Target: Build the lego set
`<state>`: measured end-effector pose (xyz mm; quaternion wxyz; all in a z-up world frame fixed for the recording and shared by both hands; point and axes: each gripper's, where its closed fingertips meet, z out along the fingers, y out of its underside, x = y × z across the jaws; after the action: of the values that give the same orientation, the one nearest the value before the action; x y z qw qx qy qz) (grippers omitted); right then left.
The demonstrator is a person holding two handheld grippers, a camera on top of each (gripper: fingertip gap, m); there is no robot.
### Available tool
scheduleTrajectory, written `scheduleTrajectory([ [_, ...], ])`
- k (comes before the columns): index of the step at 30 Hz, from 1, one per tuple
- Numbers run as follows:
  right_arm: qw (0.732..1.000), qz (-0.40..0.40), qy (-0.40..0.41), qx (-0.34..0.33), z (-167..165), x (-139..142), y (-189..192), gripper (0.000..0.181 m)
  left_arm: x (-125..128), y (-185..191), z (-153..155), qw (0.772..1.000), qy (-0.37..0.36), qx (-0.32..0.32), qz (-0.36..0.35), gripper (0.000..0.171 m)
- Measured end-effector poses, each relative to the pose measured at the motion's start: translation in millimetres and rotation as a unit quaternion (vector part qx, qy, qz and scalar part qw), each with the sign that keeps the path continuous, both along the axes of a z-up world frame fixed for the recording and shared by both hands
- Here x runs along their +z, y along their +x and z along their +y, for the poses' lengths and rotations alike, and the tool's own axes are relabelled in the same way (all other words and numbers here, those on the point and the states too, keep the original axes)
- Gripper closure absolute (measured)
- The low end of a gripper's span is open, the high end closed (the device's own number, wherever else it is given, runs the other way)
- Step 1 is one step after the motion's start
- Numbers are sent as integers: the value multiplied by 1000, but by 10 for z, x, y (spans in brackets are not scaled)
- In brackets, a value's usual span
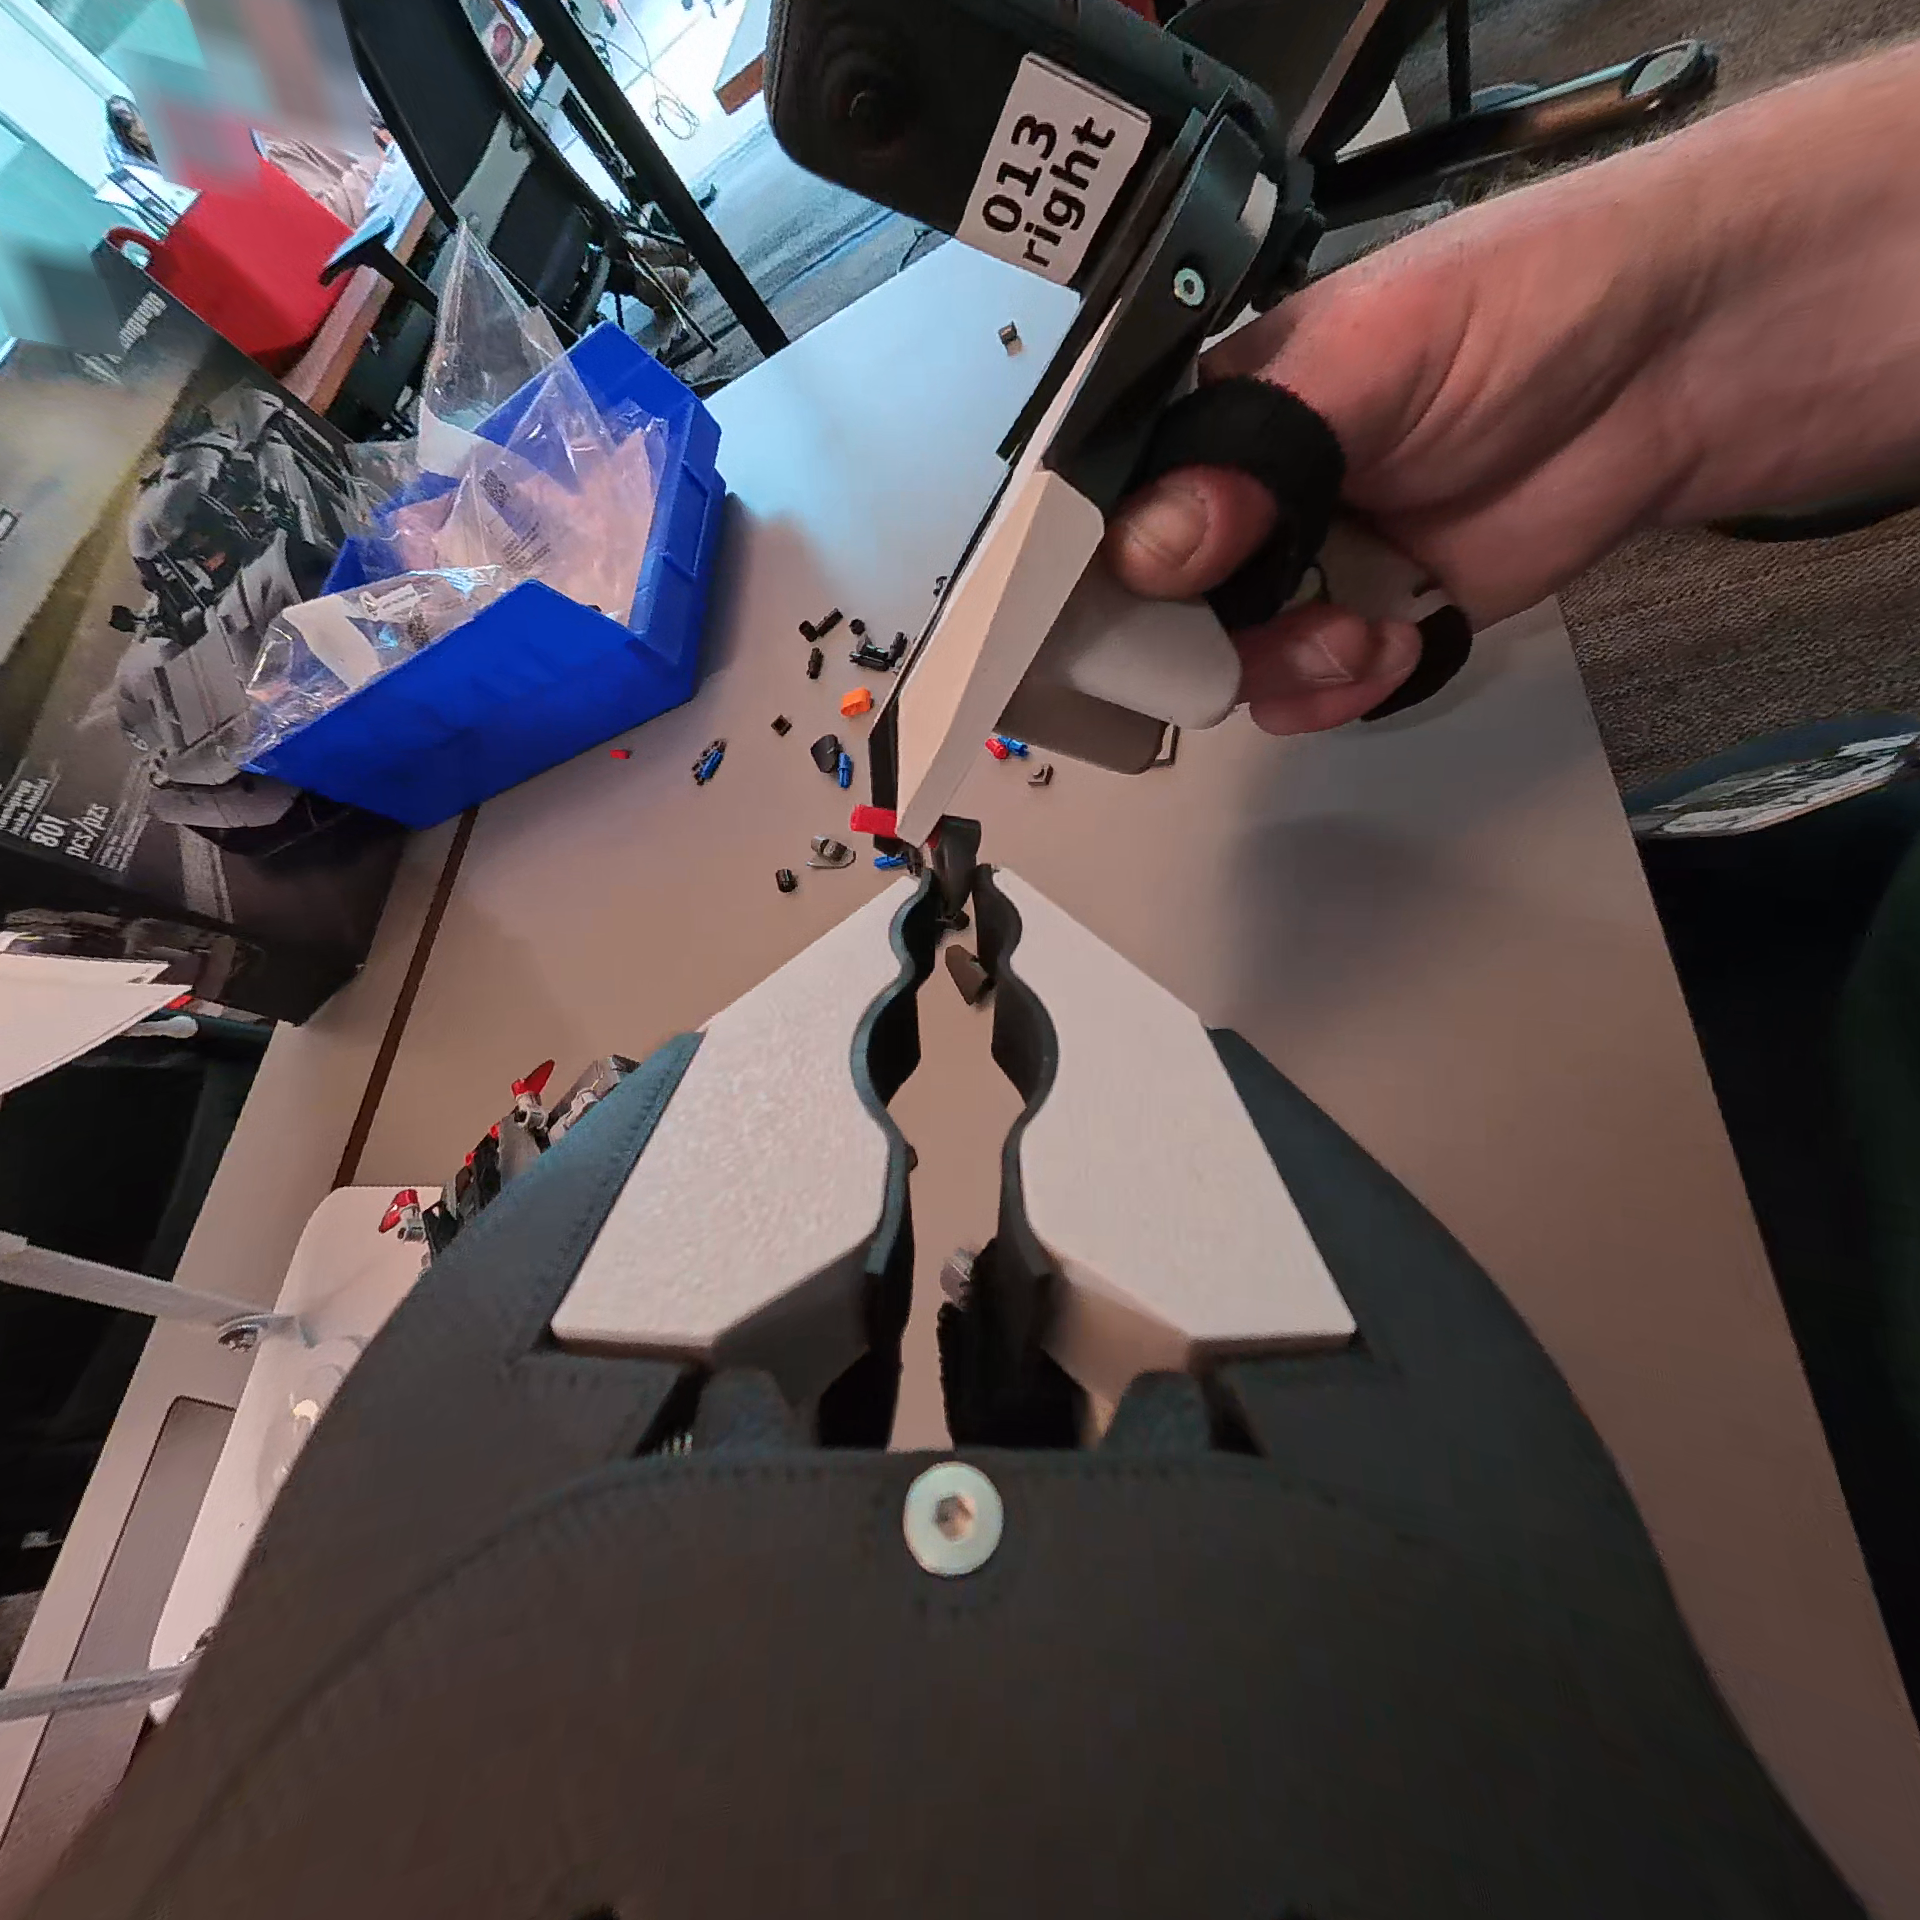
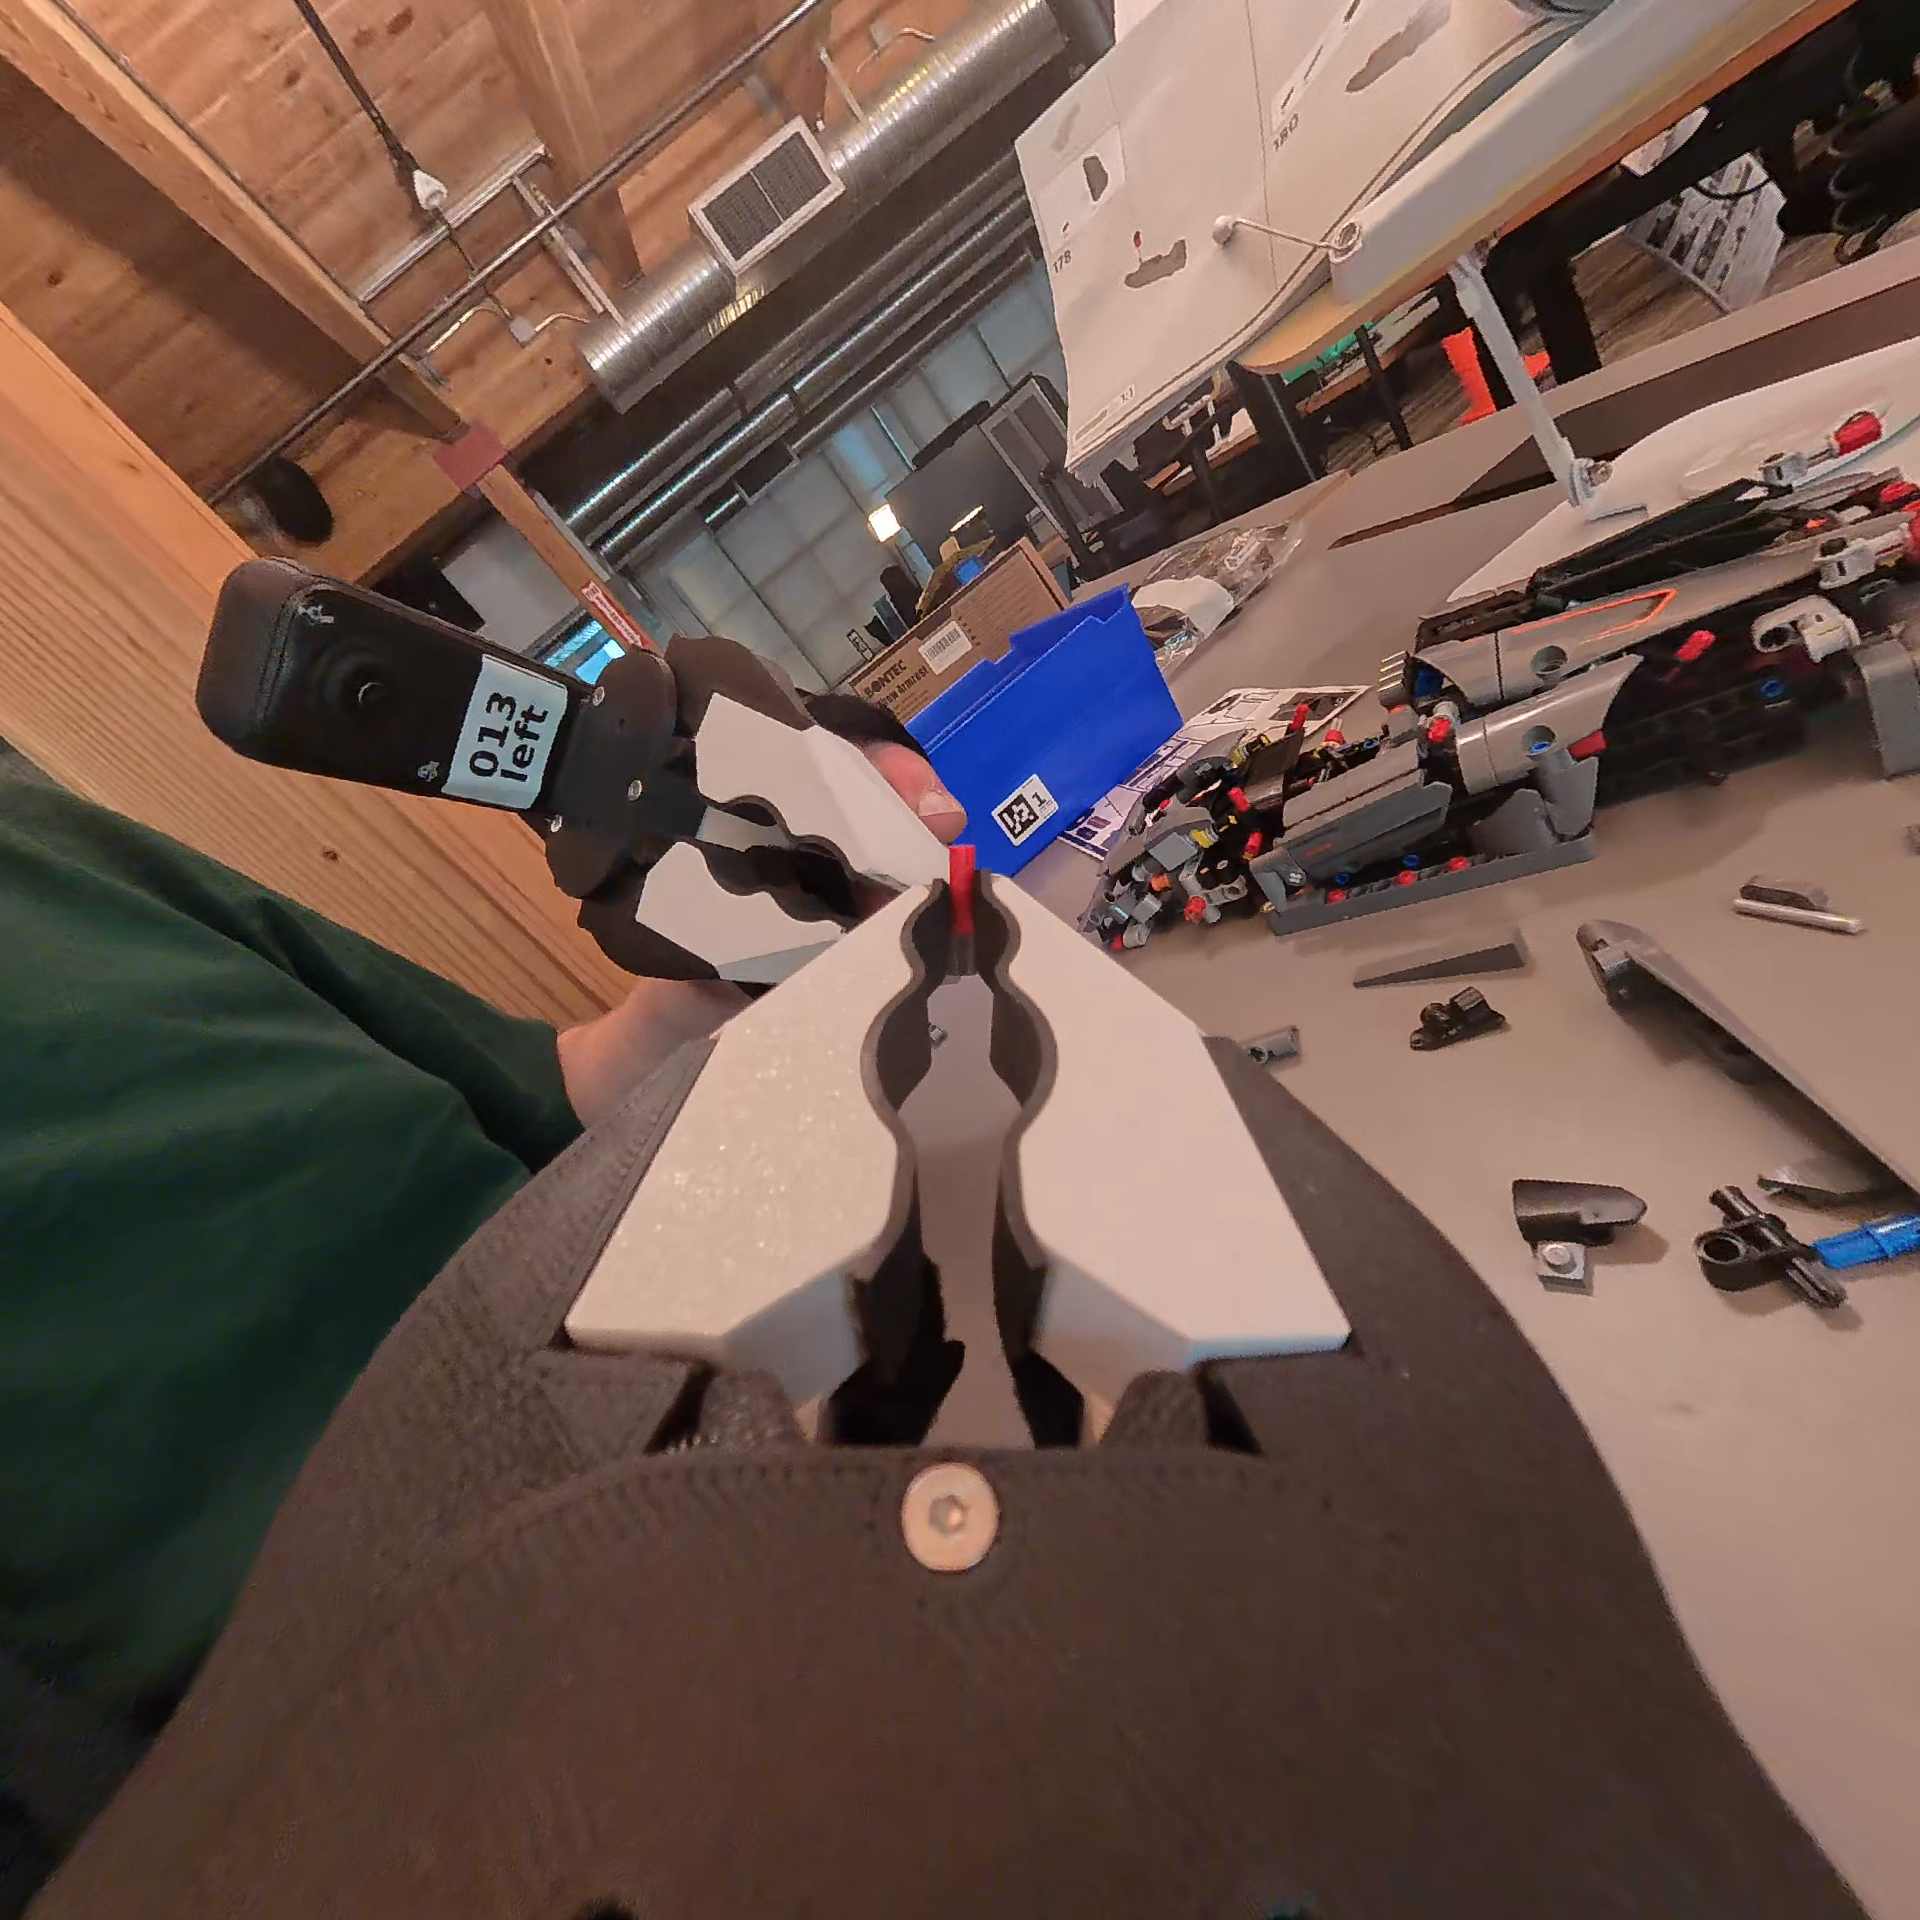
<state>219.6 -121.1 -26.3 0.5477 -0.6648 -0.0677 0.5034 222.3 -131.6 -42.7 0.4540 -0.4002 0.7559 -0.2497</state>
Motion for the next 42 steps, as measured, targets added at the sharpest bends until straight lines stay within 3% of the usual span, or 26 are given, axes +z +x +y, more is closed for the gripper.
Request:
scheduleTrajectory([
  [4, 1000, 7, 11, 1, 12, 68, -25, 177, 75, -30, -10, 999, -48, -3, -24, 168],
  [9, 999, 14, 36, 10, 18, 204, -38, 168, 242, -101, -23, 979, -187, -30, -74, 168],
  [12, 996, 1, 88, 14, -33, 350, -29, 162, 455, -183, -42, 940, -314, -70, -116, 168],
  [15, 986, -71, 153, -7, -62, 443, -47, 160, 632, -268, -4, 891, -415, -99, -152, 169],
  [18, 946, -225, 212, -97, 40, 472, -17, 161, 719, -317, -13, 850, -484, -126, -164, 169],
  [20, 892, -331, 264, -155, 75, 549, -50, 162, 771, -337, -6, 821, -526, -137, -175, 168],
  [23, 830, -431, 304, -179, 123, 578, -212, 161, 827, -360, 17, 780, -577, -151, -189, 169],
  [29, 790, -482, 334, -180, 187, 573, -349, 174, 845, -368, -7, 734, -630, -172, -189, 169],
  [32, 768, -510, 337, -191, 200, 566, -332, 180, 811, -364, -21, 734, -631, -171, -184, 169],
  [34, 763, -523, 330, -189, 220, 530, -317, 180, 784, -352, 3, 732, -635, -164, -183, 169],
  [37, 761, -537, 314, -184, 266, 483, -285, 180, 737, -317, 48, 747, -624, -139, -184, 168],
  [42, 758, -555, 295, -175, 329, 452, -259, 180, 634, -308, 142, 842, -506, -58, -178, 162],
])
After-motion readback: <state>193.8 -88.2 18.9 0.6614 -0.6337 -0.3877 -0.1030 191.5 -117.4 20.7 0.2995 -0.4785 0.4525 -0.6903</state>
